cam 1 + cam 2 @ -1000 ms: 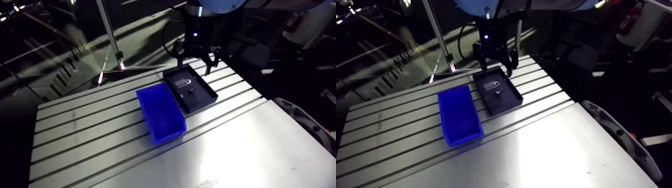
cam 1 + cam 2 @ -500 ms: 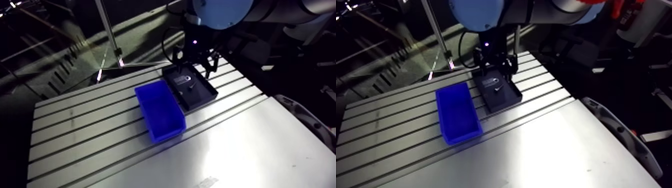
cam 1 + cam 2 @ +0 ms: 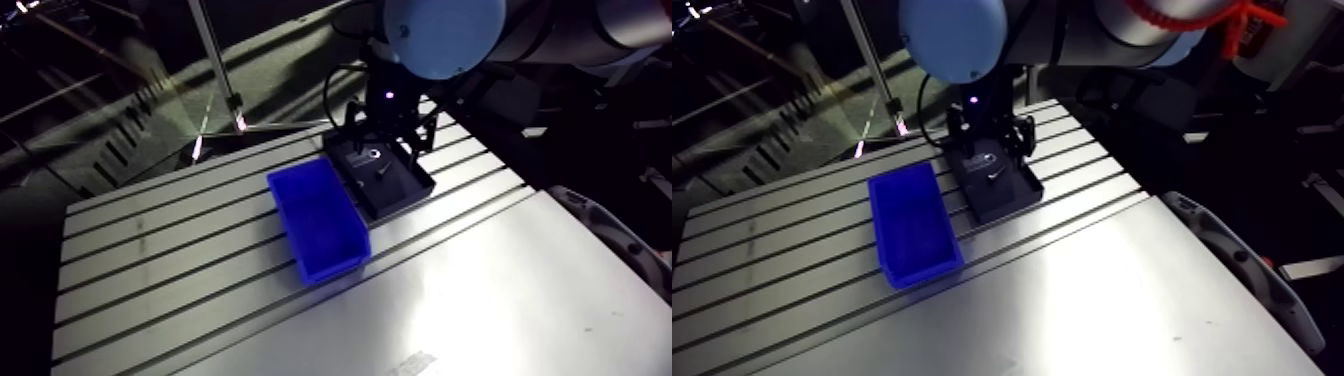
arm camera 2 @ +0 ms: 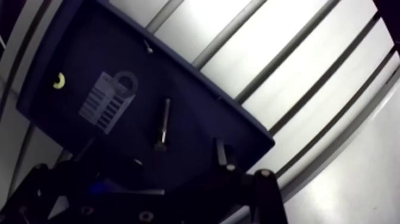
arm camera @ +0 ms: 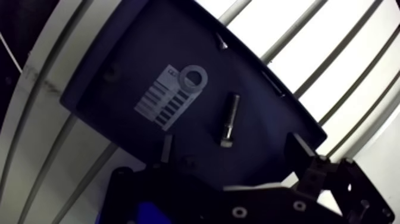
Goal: Pick up the M10 bolt from the tray and put it into the blue bin.
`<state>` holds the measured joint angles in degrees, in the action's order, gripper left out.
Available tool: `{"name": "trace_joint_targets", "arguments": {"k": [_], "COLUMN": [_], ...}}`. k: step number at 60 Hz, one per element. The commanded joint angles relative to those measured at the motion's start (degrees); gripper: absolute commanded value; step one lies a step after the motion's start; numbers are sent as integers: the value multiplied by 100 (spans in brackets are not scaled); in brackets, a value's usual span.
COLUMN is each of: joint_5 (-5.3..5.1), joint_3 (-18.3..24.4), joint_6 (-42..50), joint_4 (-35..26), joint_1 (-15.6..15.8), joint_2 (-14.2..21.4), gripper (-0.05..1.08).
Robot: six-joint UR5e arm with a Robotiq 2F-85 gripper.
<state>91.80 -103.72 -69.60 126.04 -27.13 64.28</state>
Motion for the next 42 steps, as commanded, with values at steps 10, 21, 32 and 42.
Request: {"name": "trace_joint_targets", "arguments": {"k": [10, 21, 32, 42], "joint_5": [0, -9, -9, -9], "joint_3": [-39, -39, -39, -47], "joint_6": [-75, -75, -66, -75], "joint_4": [171, 172, 180, 249], "joint_1": [-13, -65, -92, -92], "joint_2": [-35, -35, -105, -114], "gripper": [1, 1, 2, 5]}}
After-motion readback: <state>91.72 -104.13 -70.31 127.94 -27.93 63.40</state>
